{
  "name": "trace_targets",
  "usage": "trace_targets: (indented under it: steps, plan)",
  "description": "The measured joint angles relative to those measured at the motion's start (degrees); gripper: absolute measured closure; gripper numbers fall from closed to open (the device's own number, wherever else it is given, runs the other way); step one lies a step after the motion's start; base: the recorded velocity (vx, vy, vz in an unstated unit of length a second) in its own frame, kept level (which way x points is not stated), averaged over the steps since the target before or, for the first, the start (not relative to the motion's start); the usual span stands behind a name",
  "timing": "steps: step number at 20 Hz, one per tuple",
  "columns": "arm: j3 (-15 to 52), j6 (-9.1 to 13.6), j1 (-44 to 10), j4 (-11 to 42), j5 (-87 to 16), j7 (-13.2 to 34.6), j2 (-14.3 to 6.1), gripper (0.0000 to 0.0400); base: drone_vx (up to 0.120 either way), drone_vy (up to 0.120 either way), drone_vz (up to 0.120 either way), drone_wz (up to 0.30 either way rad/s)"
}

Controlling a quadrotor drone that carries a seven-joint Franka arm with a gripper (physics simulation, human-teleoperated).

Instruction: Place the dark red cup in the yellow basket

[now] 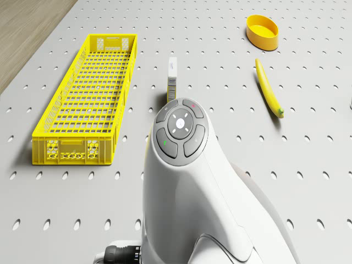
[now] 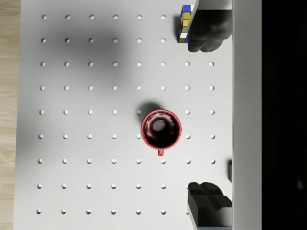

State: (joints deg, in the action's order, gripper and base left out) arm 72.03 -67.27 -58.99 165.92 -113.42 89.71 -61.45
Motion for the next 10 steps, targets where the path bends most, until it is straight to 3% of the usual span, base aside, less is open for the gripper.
trace_targets:
  steps: [5, 8, 10]
  plan:
    - [0.77, -1.03, -1.11, -0.07, 0.62, 0.90, -1.64, 0.0000, 0.000, 0.000, -0.120, 0.000]
    - [1.15, -1.75, -1.59, -0.13, 1.06, 1.32, -2.58, 0.0000, 0.000, 0.120, -0.120, 0.000]
    - [1.38, -2.26, -1.86, -0.17, 1.36, 1.57, -3.19, 0.0000, 0.000, 0.040, -0.120, 0.000]
